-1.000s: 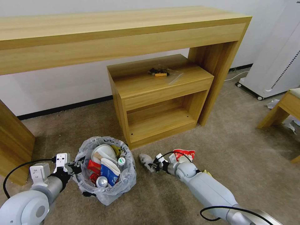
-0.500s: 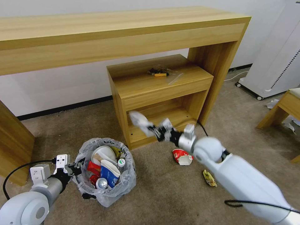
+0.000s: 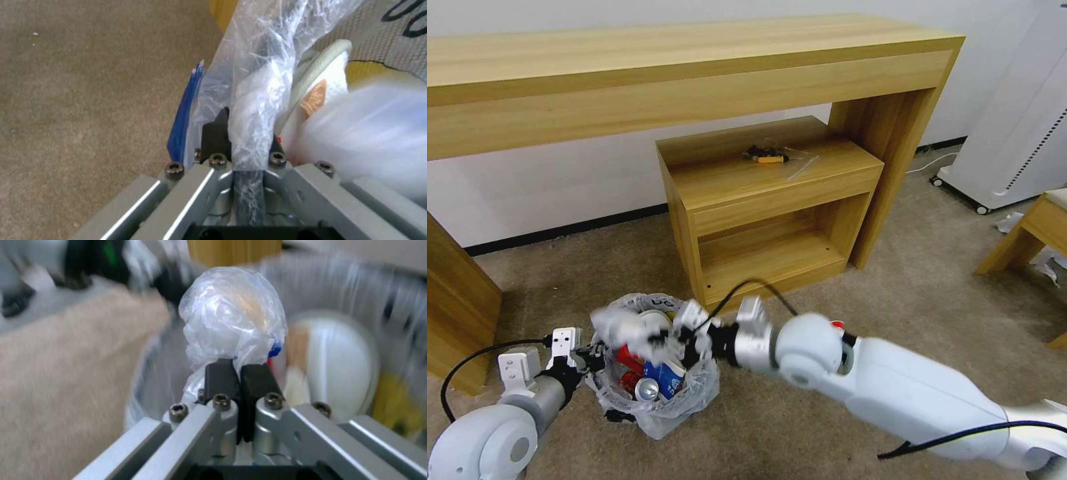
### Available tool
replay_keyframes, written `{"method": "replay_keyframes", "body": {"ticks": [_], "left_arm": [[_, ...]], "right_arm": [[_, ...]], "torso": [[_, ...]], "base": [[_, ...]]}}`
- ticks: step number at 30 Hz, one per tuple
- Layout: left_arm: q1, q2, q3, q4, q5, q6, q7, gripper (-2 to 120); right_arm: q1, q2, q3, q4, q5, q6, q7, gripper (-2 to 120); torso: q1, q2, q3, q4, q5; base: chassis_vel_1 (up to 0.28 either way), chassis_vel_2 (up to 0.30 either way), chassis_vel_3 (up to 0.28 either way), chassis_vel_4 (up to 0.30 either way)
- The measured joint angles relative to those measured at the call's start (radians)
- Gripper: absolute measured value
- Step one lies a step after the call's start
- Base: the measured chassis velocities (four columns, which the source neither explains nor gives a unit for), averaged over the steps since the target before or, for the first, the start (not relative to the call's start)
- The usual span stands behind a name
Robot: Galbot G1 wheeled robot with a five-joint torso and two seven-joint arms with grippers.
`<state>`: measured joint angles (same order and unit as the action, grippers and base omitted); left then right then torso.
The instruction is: Pick up the trash bin and place the garbage on the floor into it.
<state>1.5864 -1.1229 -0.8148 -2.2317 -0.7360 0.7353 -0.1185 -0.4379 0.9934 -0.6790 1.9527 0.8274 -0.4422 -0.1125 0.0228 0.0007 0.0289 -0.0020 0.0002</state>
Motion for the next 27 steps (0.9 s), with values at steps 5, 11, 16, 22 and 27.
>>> {"method": "replay_keyframes", "body": {"ticks": [5,11,16,22,27], "left_arm": [[-0.002,-0.001,0.0,0.001,-0.001,0.0,0.0,0],[-0.005,-0.003,0.007,0.002,-0.001,0.0,0.0,0],[-0.004,-0.002,0.006,0.002,-0.001,0.0,0.0,0],[-0.005,-0.005,0.007,0.001,-0.001,0.0,0.0,0],[-0.005,-0.006,0.008,0.001,0.0,0.0,0.0,0]], "right_arm": [[0.0,0.013,-0.008,-0.017,-0.008,-0.006,0.03,22],[-0.001,0.036,-0.001,-0.033,-0.014,0.002,0.058,45],[-0.001,0.04,0.005,-0.037,-0.014,0.009,0.06,59],[-0.012,0.044,0.028,-0.039,-0.013,0.027,0.066,84],[-0.032,0.04,0.068,-0.034,-0.009,0.031,0.078,99]], "torso": [[0.0,0.0,0.0,0.0001,-0.0001],[0.0,0.0,0.0,0.0001,0.0],[0.0,0.0,0.0,0.0001,0.0],[0.0,0.0,0.0,0.0001,0.0],[0.0,0.0,0.0,0.0001,0.0001]], "base": [[0.0,0.0,0.0,0.0],[0.0,0.0,0.0,0.0],[0.0,0.0,0.0,0.0],[0.0,0.0,0.0,0.0],[0.0,0.0,0.0,0.0]]}}
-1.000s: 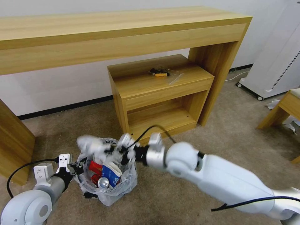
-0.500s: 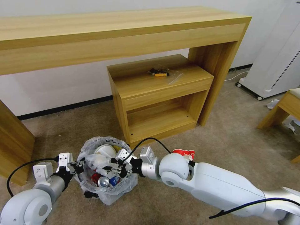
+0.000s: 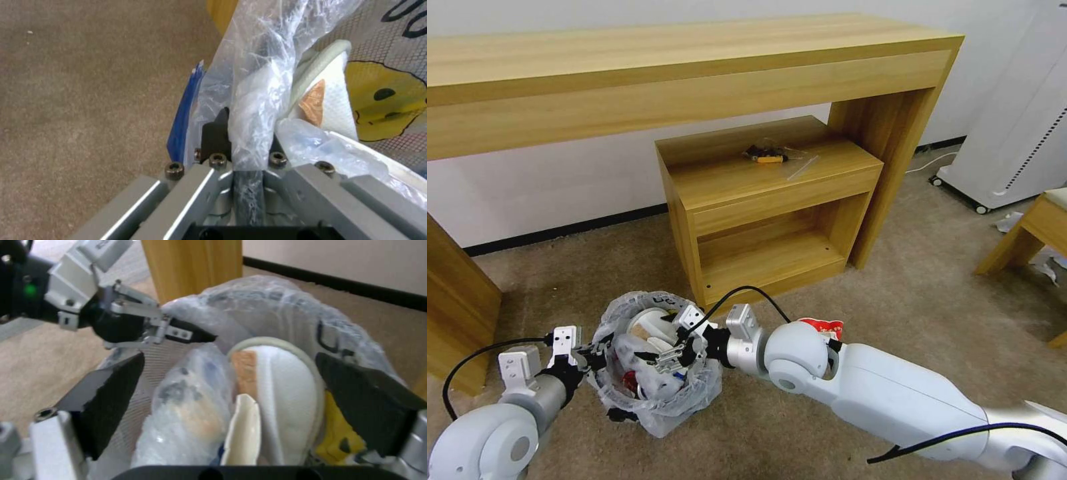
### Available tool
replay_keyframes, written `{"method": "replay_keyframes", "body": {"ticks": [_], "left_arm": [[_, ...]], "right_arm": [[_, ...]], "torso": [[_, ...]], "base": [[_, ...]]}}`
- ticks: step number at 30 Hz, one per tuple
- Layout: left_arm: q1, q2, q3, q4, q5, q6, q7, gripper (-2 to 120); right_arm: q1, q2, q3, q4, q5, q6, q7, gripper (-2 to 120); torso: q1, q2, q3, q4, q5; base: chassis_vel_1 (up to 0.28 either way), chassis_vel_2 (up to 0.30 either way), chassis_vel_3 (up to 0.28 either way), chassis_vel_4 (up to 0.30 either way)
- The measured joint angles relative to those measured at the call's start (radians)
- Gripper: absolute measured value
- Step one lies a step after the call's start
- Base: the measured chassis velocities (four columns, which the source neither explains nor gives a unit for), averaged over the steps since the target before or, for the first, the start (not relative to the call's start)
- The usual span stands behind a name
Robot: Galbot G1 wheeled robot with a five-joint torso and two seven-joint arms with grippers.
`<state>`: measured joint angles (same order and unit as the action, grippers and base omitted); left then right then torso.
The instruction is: Pick up the trash bin and place the garbage on the floor into it.
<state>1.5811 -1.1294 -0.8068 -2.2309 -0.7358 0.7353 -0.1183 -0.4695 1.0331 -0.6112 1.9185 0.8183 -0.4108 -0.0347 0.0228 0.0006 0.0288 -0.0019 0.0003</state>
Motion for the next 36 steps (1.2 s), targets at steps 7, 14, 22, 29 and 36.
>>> {"method": "replay_keyframes", "body": {"ticks": [7,14,22,29,36], "left_arm": [[0.004,0.001,-0.013,0.001,0.0,0.0,0.004,0],[0.016,-0.007,-0.029,-0.008,0.001,0.0,0.02,0],[0.022,-0.015,-0.03,-0.015,0.007,0.0,0.035,0],[0.026,-0.017,-0.028,-0.019,0.013,0.0,0.043,0],[0.037,-0.022,-0.025,-0.034,0.02,0.0,0.047,0]], "right_arm": [[-0.048,-0.028,0.102,0.035,-0.043,0.027,0.082,100],[-0.277,-0.091,0.385,0.034,-0.267,0.119,0.168,100],[-0.711,-0.085,0.844,0.016,-0.464,0.239,0.144,100],[-0.901,-0.057,1.044,0.017,-0.516,0.287,0.094,100],[-0.963,-0.051,1.115,0.026,-0.523,0.312,0.055,100]], "torso": [[0.0,0.0,0.0,0.0002,0.0],[0.0,0.0,0.0,0.0001,0.0002],[0.0,0.0,0.0,-0.0003,0.0004],[0.0,0.0,0.0,-0.0003,0.0002],[0.0,0.0,0.0,0.0,0.0002]], "base": [[0.0,0.0,0.0,0.0],[0.0,0.0,0.0,0.0],[0.0,0.0,0.0,0.0],[-0.026,-0.021,0.027,0.024],[-0.153,-0.149,0.15,0.151]]}}
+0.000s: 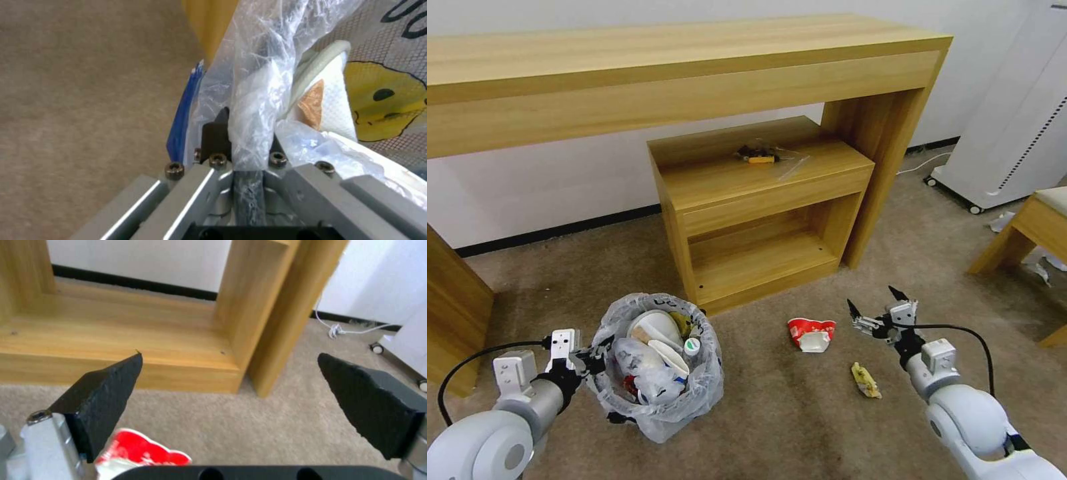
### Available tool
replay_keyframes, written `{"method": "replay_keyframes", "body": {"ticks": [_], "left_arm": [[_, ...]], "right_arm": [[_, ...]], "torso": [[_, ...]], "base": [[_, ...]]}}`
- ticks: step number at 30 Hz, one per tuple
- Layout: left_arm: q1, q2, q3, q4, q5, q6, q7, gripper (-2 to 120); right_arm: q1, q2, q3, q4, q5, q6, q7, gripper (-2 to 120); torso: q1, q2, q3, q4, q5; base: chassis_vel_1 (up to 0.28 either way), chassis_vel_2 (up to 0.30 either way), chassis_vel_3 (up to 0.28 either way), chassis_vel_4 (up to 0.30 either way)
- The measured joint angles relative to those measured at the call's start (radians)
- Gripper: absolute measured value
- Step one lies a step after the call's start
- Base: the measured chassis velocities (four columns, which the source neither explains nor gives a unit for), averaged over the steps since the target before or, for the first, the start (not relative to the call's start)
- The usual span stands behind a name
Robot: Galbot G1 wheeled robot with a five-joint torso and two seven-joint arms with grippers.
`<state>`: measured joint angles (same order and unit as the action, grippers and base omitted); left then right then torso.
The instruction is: Pick up the trash bin and place the garbage on the floor into it.
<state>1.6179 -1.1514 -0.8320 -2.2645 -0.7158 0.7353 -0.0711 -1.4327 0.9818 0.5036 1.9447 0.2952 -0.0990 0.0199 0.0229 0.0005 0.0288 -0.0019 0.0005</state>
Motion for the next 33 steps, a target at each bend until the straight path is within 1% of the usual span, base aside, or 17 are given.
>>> {"method": "replay_keyframes", "body": {"ticks": [2,4,6,8,9,10,13,15,17,18,19,21,22,25,26,30,33], "left_arm": [[0.003,-0.002,0.001,-0.004,0.002,0.0,0.0,0],[0.007,-0.006,0.001,-0.01,0.006,0.0,0.0,0],[0.011,-0.007,0.0,-0.012,0.007,0.0,0.001,0],[0.017,-0.009,-0.003,-0.017,0.009,0.0,0.001,0],[0.017,-0.009,-0.003,-0.017,0.009,0.0,0.001,0],[0.02,-0.009,-0.005,-0.02,0.009,0.0,0.002,0],[0.028,-0.011,-0.009,-0.029,0.011,0.0,0.002,0],[0.03,-0.012,-0.01,-0.031,0.012,0.0,0.002,0],[0.036,-0.015,-0.01,-0.037,0.017,0.0,0.001,0],[0.036,-0.015,-0.01,-0.037,0.017,0.0,0.001,0],[0.038,-0.015,-0.01,-0.04,0.018,0.0,0.001,0],[0.042,-0.015,-0.01,-0.045,0.022,0.0,0.001,0],[0.042,-0.015,-0.01,-0.045,0.022,0.0,0.001,0],[0.044,-0.015,-0.006,-0.051,0.023,0.0,-0.001,0],[0.044,-0.015,-0.006,-0.051,0.023,0.0,-0.001,0],[0.044,-0.016,-0.004,-0.051,0.027,0.0,-0.004,0],[0.046,-0.019,0.001,-0.05,0.033,0.0,-0.004,0]], "right_arm": [[-0.004,0.002,0.0,0.0,0.0,0.001,-0.001,100],[-0.014,0.005,0.0,0.001,0.003,0.001,-0.001,100],[-0.02,0.006,-0.002,0.0,0.017,0.001,-0.001,100],[-0.033,0.002,-0.005,-0.009,0.092,-0.028,-0.022,100],[-0.033,0.002,-0.005,-0.009,0.092,-0.028,-0.022,100],[-0.035,-0.002,-0.003,-0.024,0.128,-0.05,-0.05,100],[-0.025,-0.013,-0.008,-0.094,0.207,-0.104,-0.105,100],[-0.021,-0.016,-0.011,-0.112,0.223,-0.121,-0.119,100],[-0.004,-0.02,-0.029,-0.181,0.246,-0.151,-0.162,100],[-0.004,-0.02,-0.029,-0.181,0.246,-0.151,-0.162,100],[0.007,-0.02,-0.042,-0.218,0.247,-0.157,-0.176,100],[0.037,-0.013,-0.079,-0.299,0.243,-0.161,-0.186,100],[0.037,-0.013,-0.079,-0.299,0.243,-0.161,-0.186,100],[0.093,0.008,-0.144,-0.412,0.239,-0.174,-0.184,100],[0.093,0.008,-0.144,-0.412,0.239,-0.174,-0.184,100],[0.141,0.031,-0.191,-0.487,0.225,-0.167,-0.192,100],[0.191,0.067,-0.249,-0.543,0.22,-0.174,-0.204,100]], "torso": [[0.0,0.0,0.0,-0.0001,0.0004],[0.0,0.0,0.0,0.0,-0.0005],[0.0,0.0,0.0,0.0,-0.0002],[0.0,0.0,0.0,-0.0003,-0.0001],[0.0,0.0,0.0,-0.0003,-0.0001],[0.0,0.0,0.0,-0.0003,0.0002],[0.0,0.0,0.0,-0.0002,-0.0001],[0.0,0.0,0.0,-0.0001,-0.0003],[0.0,0.0,0.0,0.0001,-0.0006],[0.0,0.0,0.0,0.0001,-0.0006],[0.0,0.0,0.0,0.0004,-0.0004],[0.0,0.0,0.0,0.0002,-0.0003],[0.0,0.0,0.0,0.0002,-0.0003],[0.0,0.0,0.0,-0.0001,-0.0002],[0.0,0.0,0.0,-0.0001,-0.0002],[0.0,0.0,0.0,-0.0001,-0.0002],[0.0,0.0,0.0,0.0,-0.0002]], "base": [[-0.209,-0.22,0.229,0.227],[-0.263,-0.234,0.253,0.224],[-0.242,-0.243,0.266,0.234],[-0.218,-0.234,0.2,0.23],[-0.218,-0.218,0.153,0.227],[-0.161,-0.218,0.142,0.155],[-0.051,-0.052,0.064,0.081],[-0.008,0.028,-0.003,0.0],[0.05,0.06,-0.037,-0.039],[0.053,0.064,-0.037,-0.033],[0.053,0.055,-0.041,-0.033],[0.02,0.028,-0.02,-0.017],[0.0,0.0,0.0,0.0],[0.0,0.0,0.0,0.0],[0.0,0.0,0.0,0.0],[0.0,0.0,0.0,0.0],[0.0,0.0,0.0,0.0]]}}
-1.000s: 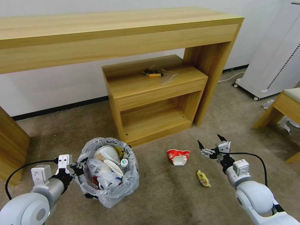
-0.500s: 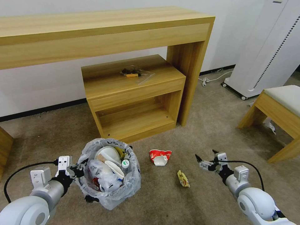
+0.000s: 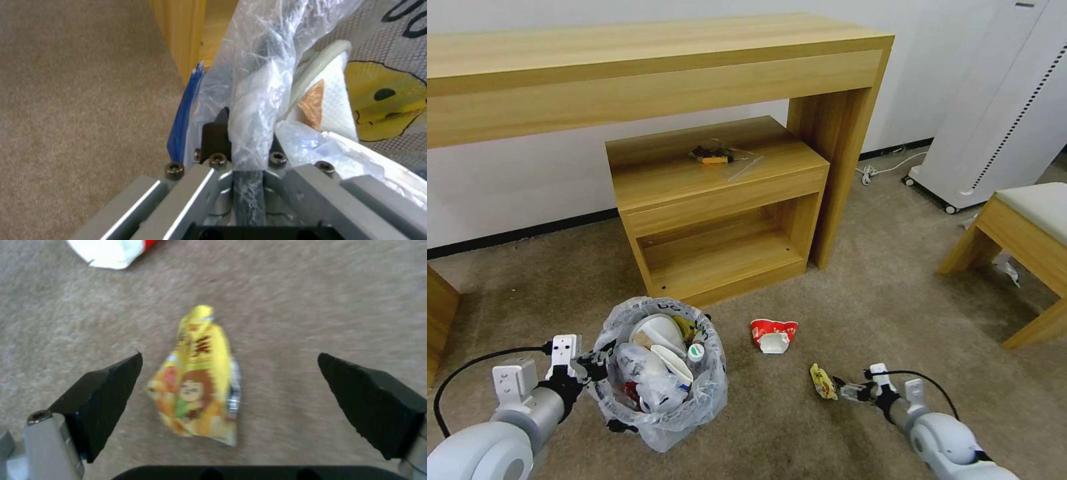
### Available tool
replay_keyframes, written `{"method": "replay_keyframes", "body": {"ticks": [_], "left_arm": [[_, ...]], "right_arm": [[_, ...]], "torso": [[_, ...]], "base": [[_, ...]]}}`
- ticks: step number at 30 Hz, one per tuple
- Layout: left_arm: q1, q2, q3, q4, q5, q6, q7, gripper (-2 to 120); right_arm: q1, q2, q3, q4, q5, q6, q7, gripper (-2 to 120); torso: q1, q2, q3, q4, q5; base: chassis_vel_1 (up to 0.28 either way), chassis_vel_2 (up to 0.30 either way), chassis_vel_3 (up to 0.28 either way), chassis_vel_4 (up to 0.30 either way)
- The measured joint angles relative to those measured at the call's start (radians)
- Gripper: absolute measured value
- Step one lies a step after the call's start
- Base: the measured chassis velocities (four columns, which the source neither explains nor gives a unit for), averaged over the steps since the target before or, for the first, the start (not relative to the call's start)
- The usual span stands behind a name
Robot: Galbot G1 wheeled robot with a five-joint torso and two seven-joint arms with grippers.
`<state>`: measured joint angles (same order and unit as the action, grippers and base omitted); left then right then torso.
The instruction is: Pick up the trash bin and place the garbage on the floor into it.
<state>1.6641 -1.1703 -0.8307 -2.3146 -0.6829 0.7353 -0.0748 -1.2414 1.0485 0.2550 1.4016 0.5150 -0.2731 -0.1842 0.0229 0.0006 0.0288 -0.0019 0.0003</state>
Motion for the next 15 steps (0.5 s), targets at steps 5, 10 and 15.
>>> {"method": "replay_keyframes", "body": {"ticks": [5,10,15], "left_arm": [[0.001,0.001,0.0,0.0,-0.001,0.0,0.005,0],[0.0,0.003,0.003,0.004,-0.001,0.0,0.006,0],[-0.003,0.006,0.004,0.007,-0.002,0.0,0.007,0]], "right_arm": [[0.03,0.024,-0.033,-0.025,-0.003,-0.014,-0.009,100],[0.071,0.058,-0.047,-0.074,-0.012,-0.017,-0.012,93],[0.094,0.075,-0.057,-0.109,-0.013,-0.015,-0.015,78]], "torso": [[0.0,0.0,0.0,0.0,-0.0003],[0.0,0.0,0.0,0.0,-0.0003],[0.0,0.0,0.0,0.0,-0.0001]], "base": [[0.0,0.0,0.0,0.0],[0.0,0.0,0.0,0.0],[0.0,0.0,0.0,0.0]]}}
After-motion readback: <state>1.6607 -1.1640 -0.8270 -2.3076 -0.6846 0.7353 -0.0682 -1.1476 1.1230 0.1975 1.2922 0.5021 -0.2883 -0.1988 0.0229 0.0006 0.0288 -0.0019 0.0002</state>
